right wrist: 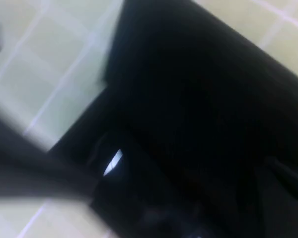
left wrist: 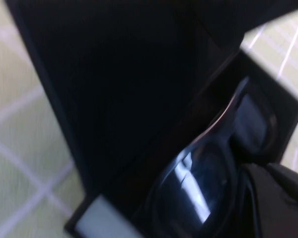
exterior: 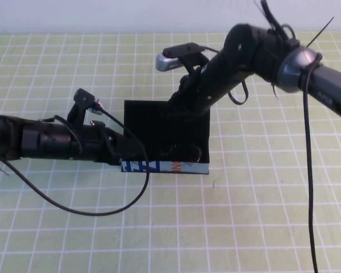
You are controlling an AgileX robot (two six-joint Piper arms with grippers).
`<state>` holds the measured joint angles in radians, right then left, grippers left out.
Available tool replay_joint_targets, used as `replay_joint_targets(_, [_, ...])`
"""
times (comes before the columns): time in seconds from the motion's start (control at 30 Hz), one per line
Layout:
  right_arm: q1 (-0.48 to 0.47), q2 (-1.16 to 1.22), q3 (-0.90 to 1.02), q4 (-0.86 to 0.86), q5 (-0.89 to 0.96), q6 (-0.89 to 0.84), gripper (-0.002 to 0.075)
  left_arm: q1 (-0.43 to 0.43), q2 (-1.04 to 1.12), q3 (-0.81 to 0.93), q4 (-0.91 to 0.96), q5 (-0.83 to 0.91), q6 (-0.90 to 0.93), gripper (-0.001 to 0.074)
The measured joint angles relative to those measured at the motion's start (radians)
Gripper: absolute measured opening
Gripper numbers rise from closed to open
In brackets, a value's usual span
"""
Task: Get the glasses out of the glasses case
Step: Pick up the glasses from the glasses case
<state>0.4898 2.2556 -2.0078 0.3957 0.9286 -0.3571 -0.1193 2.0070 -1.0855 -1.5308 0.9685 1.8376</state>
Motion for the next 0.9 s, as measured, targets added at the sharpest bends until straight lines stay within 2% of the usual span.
replay_joint_targets(0.2, [0.011, -0.01, -0.08, 0.023, 0.245, -0.258, -0.0011, 0.0, -0.048, 0.0, 0.0, 0.004, -0.002, -0.0004])
replay_joint_targets(0.3, [0.045, -0.01, -0.08, -0.035, 0.282, -0.367, 0.0001, 0.0, -0.048, 0.0, 0.017, -0.01, -0.017, -0.0004])
replay_joint_targets(0.4, [0.094, -0.01, -0.08, -0.144, 0.292, -0.434, 0.0053, 0.0, -0.048, 0.0, 0.042, -0.019, -0.041, -0.0004])
replay_joint_targets(0.53, [0.127, -0.01, -0.08, -0.185, 0.299, -0.516, 0.0195, 0.027, -0.048, 0.0, 0.072, -0.019, -0.085, -0.0004])
replay_joint_targets(0.63, [0.128, -0.01, -0.08, -0.21, 0.299, -0.556, 0.0265, 0.067, -0.048, 0.0, 0.076, -0.019, -0.112, -0.0004])
replay_joint_targets(0.9, [0.128, -0.008, -0.08, -0.224, 0.255, -0.634, 0.0296, 0.163, -0.048, 0.0, 0.076, -0.019, -0.19, -0.0004])
